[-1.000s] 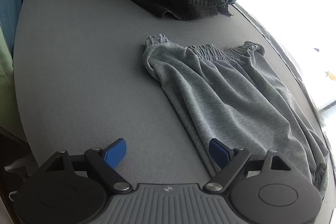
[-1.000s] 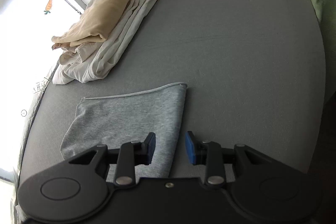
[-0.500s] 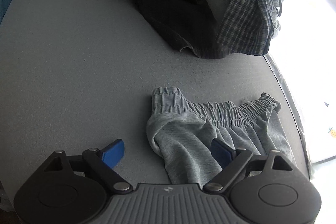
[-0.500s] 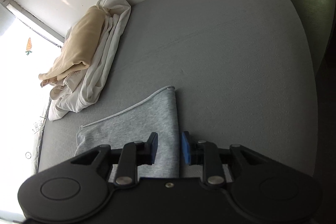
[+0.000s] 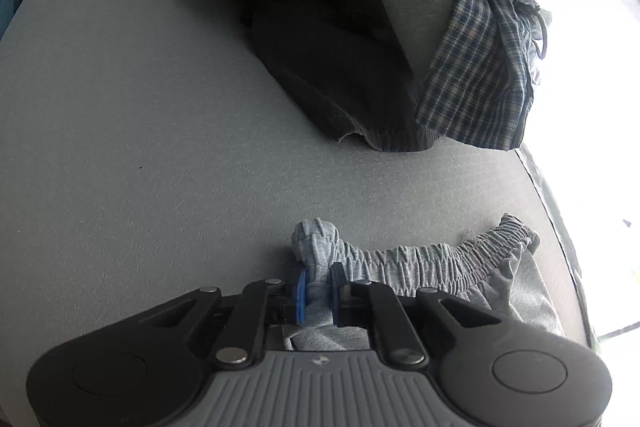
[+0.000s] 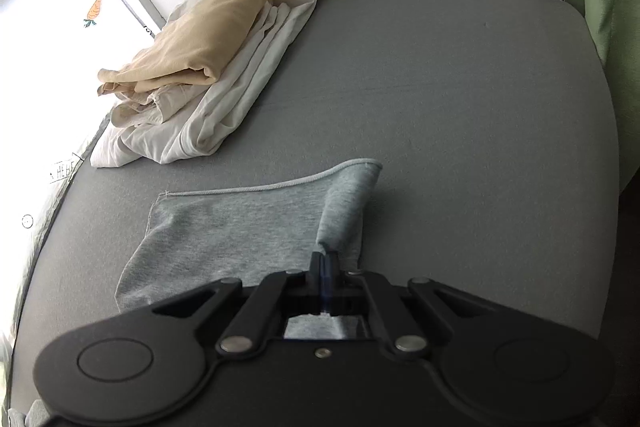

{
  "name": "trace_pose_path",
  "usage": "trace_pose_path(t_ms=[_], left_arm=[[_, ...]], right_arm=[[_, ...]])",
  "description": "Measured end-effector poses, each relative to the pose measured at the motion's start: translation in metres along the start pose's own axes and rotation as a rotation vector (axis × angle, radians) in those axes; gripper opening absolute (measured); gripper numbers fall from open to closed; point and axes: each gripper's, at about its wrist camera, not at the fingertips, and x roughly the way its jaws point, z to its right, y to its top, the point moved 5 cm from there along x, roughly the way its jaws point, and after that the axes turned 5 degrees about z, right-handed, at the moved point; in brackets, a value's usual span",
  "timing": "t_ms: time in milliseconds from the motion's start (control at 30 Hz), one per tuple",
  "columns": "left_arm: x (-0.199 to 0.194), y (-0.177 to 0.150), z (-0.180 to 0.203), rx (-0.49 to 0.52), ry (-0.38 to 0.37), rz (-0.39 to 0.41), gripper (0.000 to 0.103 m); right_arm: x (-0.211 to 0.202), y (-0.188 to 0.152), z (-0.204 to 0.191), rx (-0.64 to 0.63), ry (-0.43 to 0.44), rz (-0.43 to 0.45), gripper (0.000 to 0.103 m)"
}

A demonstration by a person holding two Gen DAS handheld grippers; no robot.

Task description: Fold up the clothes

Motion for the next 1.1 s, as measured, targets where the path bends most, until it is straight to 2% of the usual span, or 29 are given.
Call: trace_pose_path(t_ms=[100,167,433,533,600,667,767,900,1100], left_arm=[[-0.018,0.016,0.023,0.007,-0.074,0.055,0.009],[-0.031,0.029,0.045,0.016,-0.137,0.094,0.008],[-0.086,0.083,0.171,0.134,-0.410,0.233,0.008],[-0.106,0.103,0.189,0.095,-0.475,0.290,0.008],[-0.106,0.115,0.185,0.051,-0.461,0.320,0.008],[-0.096,0.123,0.176,0.013,-0.418,0.310,0.008],[-0.083,0.122,0.164,-0.019,-0.389,0.269,0.008],[-0.073,0.113,0.157,0.013,-0.356,0.233,0.008],[-0.060,0.113,0.159,0.018,-0.346,0.210,0.008]], right_arm=[[-0.016,0.023,-0.021,0.047,0.085,0.067,0.000],[-0.026,0.041,-0.040,0.034,0.137,0.111,0.000],[-0.084,0.123,-0.121,0.119,0.465,0.262,0.000],[-0.109,0.152,-0.125,0.217,0.558,0.353,0.000],[-0.116,0.171,-0.118,0.267,0.566,0.401,0.000],[-0.115,0.182,-0.111,0.239,0.510,0.422,0.000],[-0.115,0.185,-0.104,0.232,0.521,0.405,0.000],[-0.104,0.177,-0.107,0.179,0.466,0.360,0.000],[-0.073,0.163,-0.140,0.123,0.457,0.286,0.000]])
